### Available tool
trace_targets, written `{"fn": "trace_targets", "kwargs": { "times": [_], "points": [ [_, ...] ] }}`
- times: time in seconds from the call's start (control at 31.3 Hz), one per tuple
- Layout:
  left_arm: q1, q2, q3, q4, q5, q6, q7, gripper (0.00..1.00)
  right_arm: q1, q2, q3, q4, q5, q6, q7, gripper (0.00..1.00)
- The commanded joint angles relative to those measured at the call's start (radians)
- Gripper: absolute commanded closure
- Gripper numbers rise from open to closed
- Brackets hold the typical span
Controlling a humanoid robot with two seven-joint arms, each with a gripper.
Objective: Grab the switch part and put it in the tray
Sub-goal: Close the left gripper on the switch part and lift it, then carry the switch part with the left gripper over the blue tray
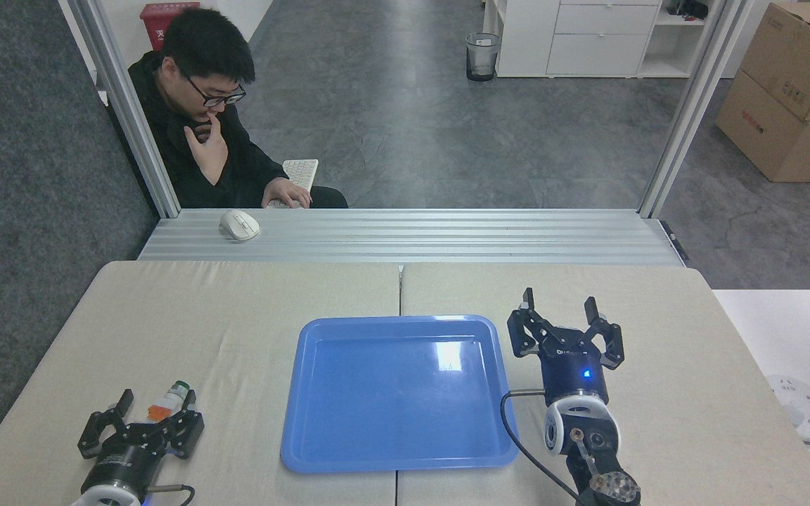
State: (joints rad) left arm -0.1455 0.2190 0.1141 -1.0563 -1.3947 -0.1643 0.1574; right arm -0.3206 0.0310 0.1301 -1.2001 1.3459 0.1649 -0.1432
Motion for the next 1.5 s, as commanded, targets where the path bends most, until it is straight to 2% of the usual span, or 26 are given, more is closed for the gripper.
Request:
{"fn": "trace_targets", "kwargs": {
  "times": [0.0,0.29,0.38,0.45,0.48,0.61,0.67,0.7,0.74,0.96,1.15,1.25,1.37,1.47],
  "points": [
    [0.010,0.007,0.007,0.044,-0.010,0.003,0.014,0.00,0.000,0.000,0.000,0.000,0.001,-0.001,-0.001,0.00],
    [0.035,0.005,0.001,0.044,-0.014,-0.001,0.014,0.02,0.000,0.000,0.000,0.001,-0.001,-0.001,-0.001,0.00],
    [0.040,0.003,-0.001,0.045,-0.015,-0.004,0.016,0.06,0.000,0.000,0.000,0.001,0.001,-0.001,-0.001,0.00],
    [0.040,0.003,0.001,0.045,-0.014,-0.007,0.016,0.13,0.000,0.000,0.000,0.001,0.001,-0.001,-0.001,0.00],
    [0.040,0.003,0.001,0.045,-0.014,-0.007,0.016,0.21,0.000,0.000,0.000,0.001,0.001,-0.001,-0.001,0.00],
    [0.041,0.003,0.001,0.045,-0.010,-0.027,0.034,0.62,0.000,0.000,0.000,0.001,0.001,-0.001,-0.001,0.00],
    [0.040,0.003,0.001,0.044,0.000,-0.035,0.042,0.87,0.000,0.000,0.000,0.001,0.001,0.001,-0.001,0.00],
    [0.040,0.003,0.002,0.045,0.003,-0.037,0.045,0.96,0.000,0.000,0.000,0.001,0.001,0.001,-0.001,0.00],
    [0.040,0.003,0.002,0.045,0.003,-0.037,0.047,1.00,0.000,0.000,0.000,0.001,-0.001,0.001,-0.001,0.00],
    [0.040,0.003,0.007,0.015,0.000,-0.040,0.050,1.00,0.000,0.001,0.000,0.001,0.001,0.001,-0.001,0.00],
    [0.038,-0.003,-0.001,-0.200,0.003,-0.104,0.045,1.00,0.000,0.000,0.000,0.001,0.001,0.008,-0.001,0.00],
    [0.032,-0.029,-0.010,-0.316,0.003,-0.167,0.033,1.00,0.000,0.001,0.000,0.001,0.001,0.010,-0.001,0.00],
    [0.024,-0.075,-0.100,-0.445,0.000,-0.312,-0.021,1.00,0.000,0.001,0.000,0.001,0.001,0.011,-0.001,0.00],
    [-0.009,-0.105,-0.194,-0.472,-0.010,-0.333,-0.091,1.00,0.000,0.001,0.000,0.001,0.001,0.010,-0.001,0.00]
  ]
}}
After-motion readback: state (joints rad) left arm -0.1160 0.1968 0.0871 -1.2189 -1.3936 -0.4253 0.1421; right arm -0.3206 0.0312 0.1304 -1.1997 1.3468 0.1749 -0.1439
